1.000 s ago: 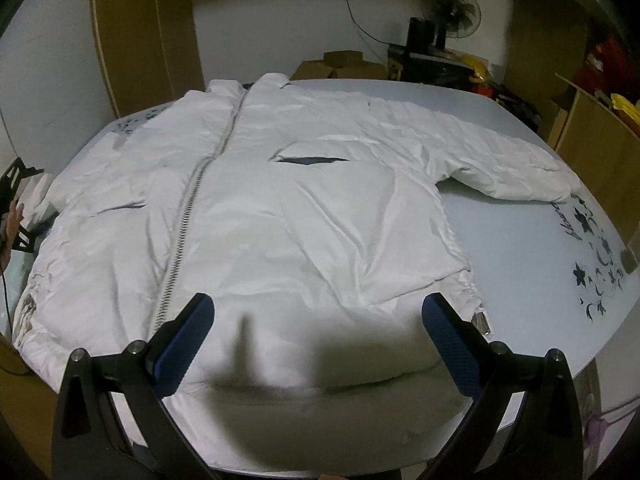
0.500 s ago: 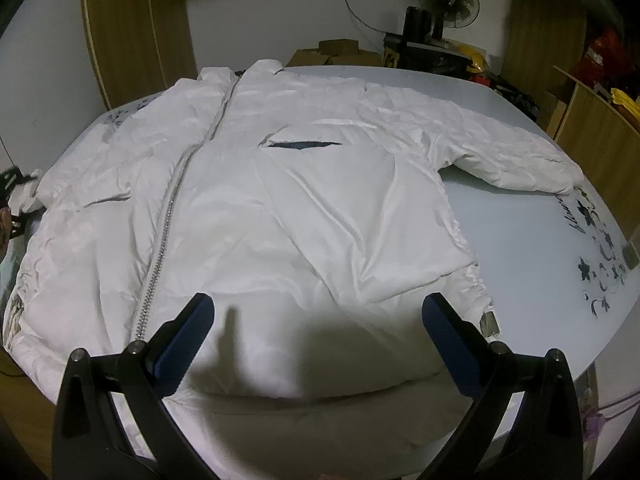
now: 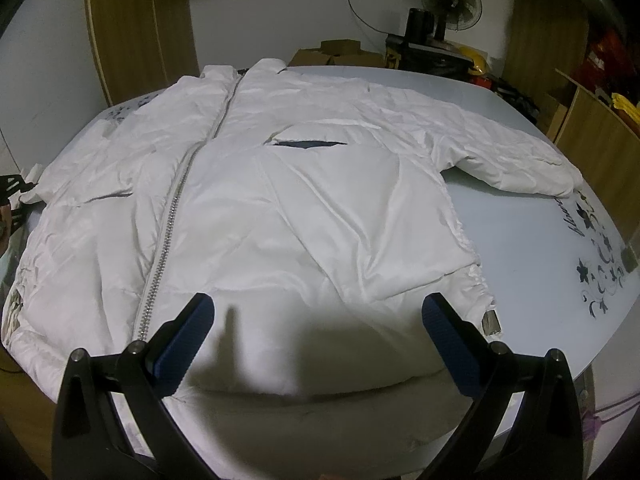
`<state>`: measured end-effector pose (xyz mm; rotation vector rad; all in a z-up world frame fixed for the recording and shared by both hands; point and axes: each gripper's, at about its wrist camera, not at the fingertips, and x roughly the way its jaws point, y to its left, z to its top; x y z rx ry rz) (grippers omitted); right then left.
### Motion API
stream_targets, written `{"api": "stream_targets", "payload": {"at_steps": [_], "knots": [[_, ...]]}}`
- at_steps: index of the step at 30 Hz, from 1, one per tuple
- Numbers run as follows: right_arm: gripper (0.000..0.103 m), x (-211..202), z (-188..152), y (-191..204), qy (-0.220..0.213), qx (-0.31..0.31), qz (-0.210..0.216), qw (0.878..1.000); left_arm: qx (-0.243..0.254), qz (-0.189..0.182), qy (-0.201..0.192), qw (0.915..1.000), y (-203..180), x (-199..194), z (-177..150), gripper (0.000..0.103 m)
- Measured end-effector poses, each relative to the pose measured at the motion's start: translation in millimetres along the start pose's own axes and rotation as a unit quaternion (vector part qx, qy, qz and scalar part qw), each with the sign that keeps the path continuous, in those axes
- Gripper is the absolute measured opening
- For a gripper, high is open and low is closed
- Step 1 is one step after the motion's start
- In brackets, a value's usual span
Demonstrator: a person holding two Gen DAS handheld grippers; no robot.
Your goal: Fold large clothes
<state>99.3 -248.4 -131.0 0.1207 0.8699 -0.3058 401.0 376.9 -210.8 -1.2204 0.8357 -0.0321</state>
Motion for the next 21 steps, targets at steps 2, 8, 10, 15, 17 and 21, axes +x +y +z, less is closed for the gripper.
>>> {"api": "stream_targets", "payload": {"at_steps": [2,8,10,15,17,21], "knots": [[0.103,1,1,-2,0.000,0.004,-0.001,1.000,0.027,0.023,-0.030,0.9989,-16,-8,-7,0.014],[0.103,7,3,-7,0.012,0.023,0.006,1.000,0.230,0.099,-0.153,0.9559,-142,-39,-71,0.014],[0.103,8,3,-6,0.012,0.024,0.007,1.000,0.291,0.096,-0.146,0.9405,-193,-35,-108,0.014],[0.103,12,2,-10,0.016,0.032,0.012,0.999,0.399,0.067,-0.072,0.9116,-271,5,-212,0.014],[0.103,13,3,-15,0.018,0.041,0.013,0.999,0.432,0.064,-0.029,0.8994,-292,34,-260,0.014],[0.103,11,3,-28,0.015,0.061,0.014,0.998,0.499,0.102,0.044,0.8597,-295,108,-363,0.015]]}}
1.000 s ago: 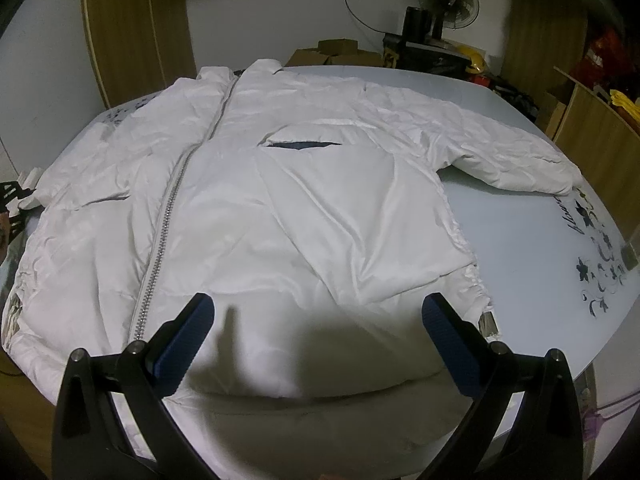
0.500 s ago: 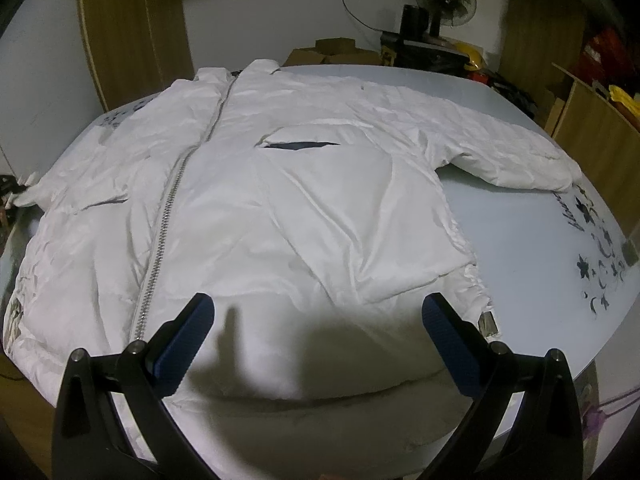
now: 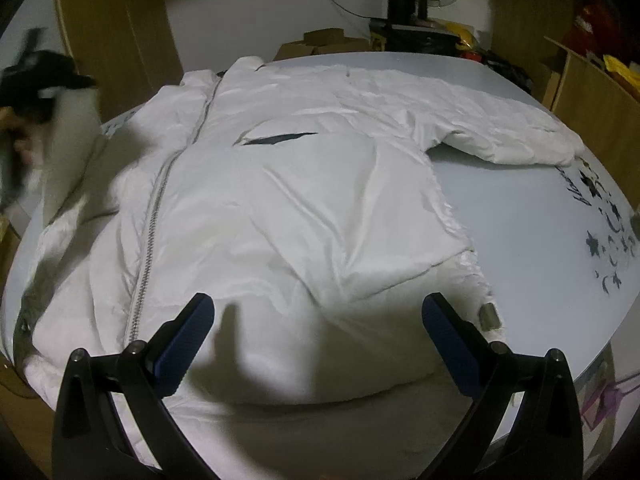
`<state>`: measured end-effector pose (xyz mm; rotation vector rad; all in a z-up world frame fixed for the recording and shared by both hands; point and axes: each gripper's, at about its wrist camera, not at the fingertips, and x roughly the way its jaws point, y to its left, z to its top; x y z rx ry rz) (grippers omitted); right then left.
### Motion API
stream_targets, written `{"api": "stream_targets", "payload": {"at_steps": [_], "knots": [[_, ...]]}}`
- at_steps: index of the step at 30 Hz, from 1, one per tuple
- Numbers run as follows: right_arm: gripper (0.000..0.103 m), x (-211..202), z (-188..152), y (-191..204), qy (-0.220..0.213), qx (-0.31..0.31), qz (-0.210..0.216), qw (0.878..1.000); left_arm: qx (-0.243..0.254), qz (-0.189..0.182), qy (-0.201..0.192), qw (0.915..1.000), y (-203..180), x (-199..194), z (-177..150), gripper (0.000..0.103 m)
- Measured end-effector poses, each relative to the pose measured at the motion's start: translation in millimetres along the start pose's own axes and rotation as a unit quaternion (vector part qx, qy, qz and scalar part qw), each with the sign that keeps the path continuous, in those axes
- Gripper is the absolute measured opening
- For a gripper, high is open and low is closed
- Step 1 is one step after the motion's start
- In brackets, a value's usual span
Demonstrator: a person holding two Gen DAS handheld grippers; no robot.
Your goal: Fold large clothes
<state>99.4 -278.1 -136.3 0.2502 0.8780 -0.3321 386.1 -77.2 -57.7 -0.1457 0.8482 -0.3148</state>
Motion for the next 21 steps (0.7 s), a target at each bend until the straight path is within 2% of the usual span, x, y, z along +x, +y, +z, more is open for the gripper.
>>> {"api": "stream_targets", "payload": {"at_steps": [1,3,4,5,7,9,10,11,13,14,16,18,20,21], "knots": [[0.103,-1,1,-3,-0.002,0.003,-0.002,1.000,0.026,0.013,0.024,0.9993,-21,24,-15,0.017],[0.103,-5,3,-11,-0.007,0.011,-0.004,1.000,0.045,0.038,0.057,0.9966,-36,55,-40,0.017],[0.103,-8,5,-14,-0.011,0.014,-0.005,1.000,0.051,0.051,0.066,0.9952,-38,57,-56,0.018],[0.103,-9,7,-17,-0.014,0.018,-0.007,1.000,0.059,0.069,0.069,0.9935,-39,66,-67,0.021],[0.103,-11,10,-22,-0.018,0.024,-0.005,1.000,0.094,0.091,0.035,0.9908,-41,68,-81,0.023],[0.103,-11,11,-25,-0.020,0.028,-0.003,0.999,0.105,0.092,0.024,0.9899,-42,70,-79,0.028],[0.103,-9,11,-25,-0.018,0.030,0.000,0.999,0.102,0.079,0.024,0.9913,-39,69,-79,0.044],[0.103,-7,11,-26,-0.017,0.030,0.002,0.999,0.100,0.060,0.026,0.9928,-37,68,-80,0.053],[0.103,-4,12,-23,-0.012,0.029,0.007,0.999,0.097,0.013,0.034,0.9946,-32,68,-79,0.096],[0.103,-4,13,-23,-0.013,0.027,0.009,1.000,0.092,-0.010,0.031,0.9952,-30,64,-79,0.103],[0.103,-10,17,-19,-0.022,0.021,0.012,0.999,0.056,-0.052,0.013,0.9970,-13,50,-76,0.103],[0.103,-20,24,-14,-0.041,0.013,0.014,0.999,0.032,-0.076,0.009,0.9965,-10,36,-77,0.103],[0.103,-29,32,-9,-0.054,0.003,0.017,0.998,-0.001,-0.092,-0.003,0.9957,12,3,-82,0.103],[0.103,-34,39,-3,-0.062,-0.011,0.017,0.998,-0.011,-0.088,-0.006,0.9960,21,-10,-84,0.103]]}}
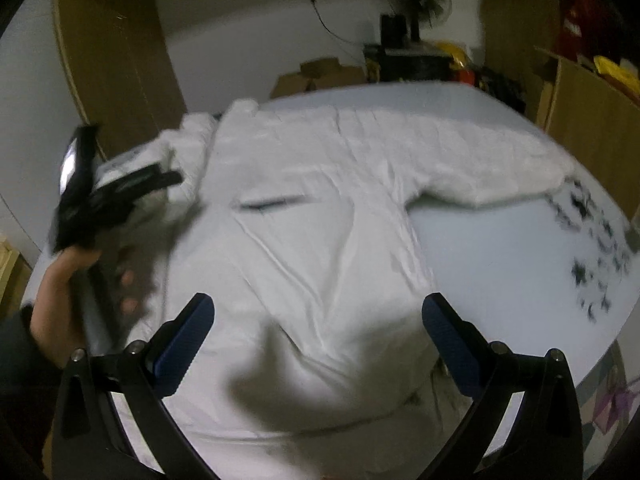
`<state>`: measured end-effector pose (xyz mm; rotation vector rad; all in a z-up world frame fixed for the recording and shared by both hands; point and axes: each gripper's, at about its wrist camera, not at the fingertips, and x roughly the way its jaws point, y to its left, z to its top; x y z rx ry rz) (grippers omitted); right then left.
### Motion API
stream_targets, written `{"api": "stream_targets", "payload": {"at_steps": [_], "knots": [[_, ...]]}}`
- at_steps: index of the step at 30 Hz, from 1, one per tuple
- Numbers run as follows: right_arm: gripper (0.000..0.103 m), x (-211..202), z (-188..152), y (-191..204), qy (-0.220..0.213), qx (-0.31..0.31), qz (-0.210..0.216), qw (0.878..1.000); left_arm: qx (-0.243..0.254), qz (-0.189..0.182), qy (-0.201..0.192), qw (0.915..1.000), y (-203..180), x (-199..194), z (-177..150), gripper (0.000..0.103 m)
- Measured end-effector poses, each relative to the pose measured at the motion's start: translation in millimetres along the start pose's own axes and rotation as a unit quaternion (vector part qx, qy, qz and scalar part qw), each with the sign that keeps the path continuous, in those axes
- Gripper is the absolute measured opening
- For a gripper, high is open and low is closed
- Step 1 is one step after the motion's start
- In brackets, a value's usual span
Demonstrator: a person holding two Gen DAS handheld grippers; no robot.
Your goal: Fold large clothes
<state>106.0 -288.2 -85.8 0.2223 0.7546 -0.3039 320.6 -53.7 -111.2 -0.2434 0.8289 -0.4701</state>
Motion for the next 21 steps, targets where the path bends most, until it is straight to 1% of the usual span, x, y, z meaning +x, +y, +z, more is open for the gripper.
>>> {"api": "stream_targets", "payload": {"at_steps": [1,2,3,4,6,7,8,9,10,11,12,14,15,16,17,18,19,21], "knots": [[0.103,-3,7,6,-0.005,-0.011,0.001,1.000,-0.012,0.018,-0.003,0.9998,14,-26,-4,0.103],[0.103,-6,17,18,-0.012,-0.027,0.003,1.000,-0.015,0.031,-0.006,0.9994,22,-41,-6,0.103],[0.103,-9,27,29,-0.014,-0.041,0.008,0.999,-0.019,0.051,-0.012,0.9985,36,-63,-11,0.103],[0.103,-10,37,44,-0.013,-0.056,0.018,0.998,-0.026,0.070,-0.024,0.9970,52,-88,-17,0.103],[0.103,-14,60,82,-0.016,-0.093,0.048,0.994,-0.043,0.086,-0.044,0.9944,75,-124,-29,0.103],[0.103,-14,71,105,-0.013,-0.115,0.063,0.991,-0.057,0.082,-0.048,0.9938,91,-144,-38,0.103],[0.103,-11,79,128,-0.007,-0.134,0.070,0.988,-0.067,0.075,-0.046,0.9939,101,-154,-44,0.103],[0.103,-5,89,161,-0.005,-0.164,0.073,0.984,-0.087,0.059,-0.043,0.9935,114,-168,-54,0.103],[0.103,0,92,181,-0.004,-0.182,0.074,0.981,-0.107,0.044,-0.041,0.9924,126,-180,-64,0.103],[0.103,14,99,222,0.003,-0.218,0.077,0.973,-0.119,0.036,-0.041,0.9914,133,-185,-71,0.103],[0.103,29,103,251,0.011,-0.238,0.076,0.968,-0.133,0.030,-0.042,0.9898,142,-194,-81,0.103],[0.102,66,104,304,0.036,-0.261,0.063,0.963,-0.146,0.027,-0.044,0.9879,152,-206,-96,0.103],[0.102,78,101,319,0.039,-0.268,0.056,0.961,-0.149,0.029,-0.045,0.9874,156,-212,-103,0.103],[0.102,102,97,347,0.049,-0.284,0.042,0.957,-0.150,0.030,-0.047,0.9871,158,-215,-106,0.103],[0.101,119,90,364,0.054,-0.298,0.030,0.953,-0.151,0.031,-0.048,0.9869,161,-218,-109,0.103],[0.097,134,84,377,0.059,-0.309,0.019,0.949,-0.151,0.031,-0.050,0.9869,163,-221,-112,0.103],[0.095,141,79,383,0.067,-0.312,0.017,0.948,-0.150,0.032,-0.052,0.9869,165,-221,-112,0.103],[0.095,162,67,395,0.088,-0.321,0.016,0.943,-0.145,0.033,-0.055,0.9874,169,-225,-116,0.103]]}}
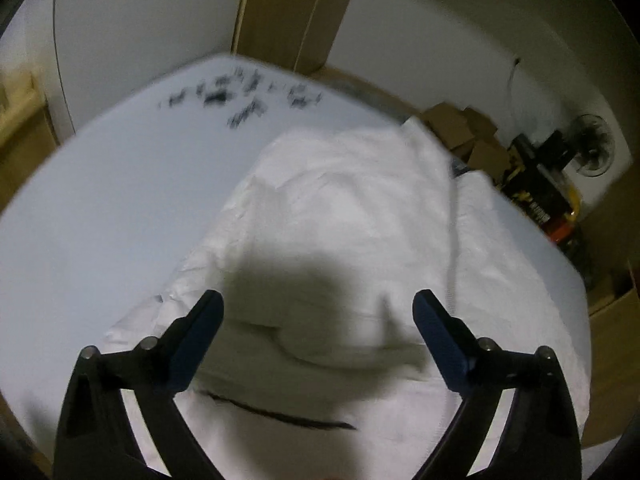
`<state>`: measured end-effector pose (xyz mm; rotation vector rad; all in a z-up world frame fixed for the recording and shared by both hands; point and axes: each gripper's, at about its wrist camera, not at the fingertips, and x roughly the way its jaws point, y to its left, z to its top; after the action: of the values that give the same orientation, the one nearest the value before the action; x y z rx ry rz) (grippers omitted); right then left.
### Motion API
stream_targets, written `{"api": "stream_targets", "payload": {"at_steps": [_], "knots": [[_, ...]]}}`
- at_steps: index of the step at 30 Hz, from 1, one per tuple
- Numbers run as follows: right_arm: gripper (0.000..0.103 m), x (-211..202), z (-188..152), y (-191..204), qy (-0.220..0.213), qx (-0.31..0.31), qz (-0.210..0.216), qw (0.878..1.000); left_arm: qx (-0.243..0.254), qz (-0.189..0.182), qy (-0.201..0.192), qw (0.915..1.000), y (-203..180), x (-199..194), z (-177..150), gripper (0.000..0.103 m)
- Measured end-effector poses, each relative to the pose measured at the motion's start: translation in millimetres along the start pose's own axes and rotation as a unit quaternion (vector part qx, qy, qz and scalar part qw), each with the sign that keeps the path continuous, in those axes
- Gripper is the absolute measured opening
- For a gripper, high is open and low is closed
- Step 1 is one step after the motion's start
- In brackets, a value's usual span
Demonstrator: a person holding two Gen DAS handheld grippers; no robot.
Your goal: Fold large clothes
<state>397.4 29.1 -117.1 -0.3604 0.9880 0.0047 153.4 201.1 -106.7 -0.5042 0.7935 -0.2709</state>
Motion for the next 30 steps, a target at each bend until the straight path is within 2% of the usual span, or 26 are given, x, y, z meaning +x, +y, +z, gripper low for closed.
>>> {"api": "stream_targets", "payload": {"at_steps": [4,8,10,11,12,13,15,19,20,23,24,26,30], "knots": [[0.095,22,-11,12,0.018,-0.036,-0.013,0.999,-0.005,0.000,0.009,0.9999,9,3,-1,0.103],[0.090,35,-13,14,0.030,-0.063,-0.051,0.996,-0.018,-0.004,0.024,0.9995,14,8,-3,0.103],[0.055,41,-8,11,0.036,-0.074,-0.059,0.995,-0.020,-0.007,0.032,0.9993,14,12,-5,0.103],[0.046,44,-6,9,0.036,-0.077,-0.056,0.995,-0.019,-0.006,0.035,0.9992,13,14,-6,0.103],[0.029,43,-5,6,0.033,-0.075,-0.049,0.995,-0.018,-0.003,0.036,0.9992,12,16,-6,0.103],[0.022,43,-4,1,0.030,-0.069,-0.042,0.996,-0.017,-0.001,0.038,0.9991,12,16,-7,0.103],[0.016,37,-1,-14,0.022,-0.037,-0.009,0.999,-0.020,0.002,0.037,0.9991,13,17,-9,0.103],[0.012,21,3,-52,0.005,0.039,0.077,0.996,-0.030,0.008,0.039,0.9987,16,20,-9,0.103],[0.012,14,4,-72,-0.002,0.070,0.113,0.991,-0.031,0.008,0.040,0.9987,15,19,-9,0.103],[0.011,-1,1,-126,-0.018,0.143,0.179,0.973,-0.033,0.004,0.043,0.9985,12,20,-9,0.103],[0.011,-4,-2,-140,-0.021,0.161,0.190,0.968,-0.032,0.001,0.044,0.9985,10,21,-9,0.103],[0.011,-11,-13,-186,-0.029,0.215,0.222,0.951,-0.028,-0.001,0.048,0.9984,5,23,-10,0.103],[0.011,-7,-55,-269,-0.032,0.309,0.253,0.916,-0.021,-0.012,0.061,0.9978,-6,32,-11,0.103]]}}
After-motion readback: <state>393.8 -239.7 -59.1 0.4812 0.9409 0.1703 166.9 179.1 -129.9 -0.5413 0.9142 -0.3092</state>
